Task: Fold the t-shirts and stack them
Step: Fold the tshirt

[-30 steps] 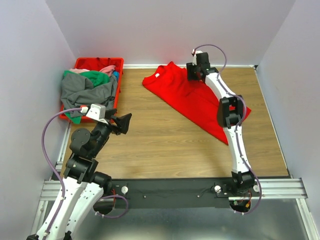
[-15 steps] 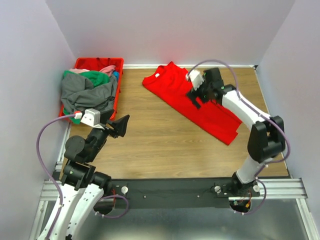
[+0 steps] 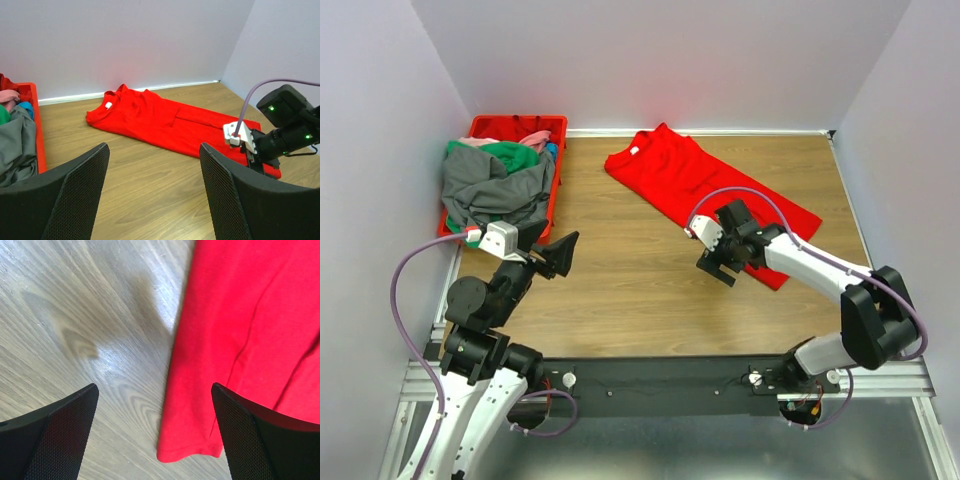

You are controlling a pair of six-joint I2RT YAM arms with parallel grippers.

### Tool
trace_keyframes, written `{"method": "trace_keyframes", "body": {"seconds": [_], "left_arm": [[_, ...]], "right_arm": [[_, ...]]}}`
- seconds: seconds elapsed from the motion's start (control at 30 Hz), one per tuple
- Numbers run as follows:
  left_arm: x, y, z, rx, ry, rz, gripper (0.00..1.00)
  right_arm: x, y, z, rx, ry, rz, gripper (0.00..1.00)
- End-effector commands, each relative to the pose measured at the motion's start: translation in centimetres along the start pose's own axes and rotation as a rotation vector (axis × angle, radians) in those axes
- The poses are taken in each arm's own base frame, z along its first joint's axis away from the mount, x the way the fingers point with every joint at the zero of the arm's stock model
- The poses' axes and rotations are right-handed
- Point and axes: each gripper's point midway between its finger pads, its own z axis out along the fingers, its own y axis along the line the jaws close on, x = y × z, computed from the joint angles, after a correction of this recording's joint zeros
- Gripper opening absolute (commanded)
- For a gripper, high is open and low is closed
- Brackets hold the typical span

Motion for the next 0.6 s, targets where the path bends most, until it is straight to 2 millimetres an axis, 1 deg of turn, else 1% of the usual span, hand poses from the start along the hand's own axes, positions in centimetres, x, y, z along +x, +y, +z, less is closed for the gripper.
{"method": "trace_keyframes", "body": {"seconds": [0.0,0.13,0.33,0.57], "left_arm": [[-0.3,-0.5,-0.2,0.031,-0.020,0.012,0.80],[-0.4,-0.5,-0.2,0.032,-0.024,0.013,0.80],[-0.5,-0.5,-0.3,0.030,-0.029,0.012,0.80],[-0.5,-0.6,-0.3,0.032,-0.029,0.011,0.80]], "right_arm": [[1.0,-0.2,0.1,0.026,0.025,-0.010,1.00],[1.2,-0.1,0.8,0.024,0.044,0.003,1.00],[1.7,-0.6,1.3,0.055,0.065,0.019,1.00],[2.4,-0.3,1.9,0.043,0.081,0.023,1.00]]}}
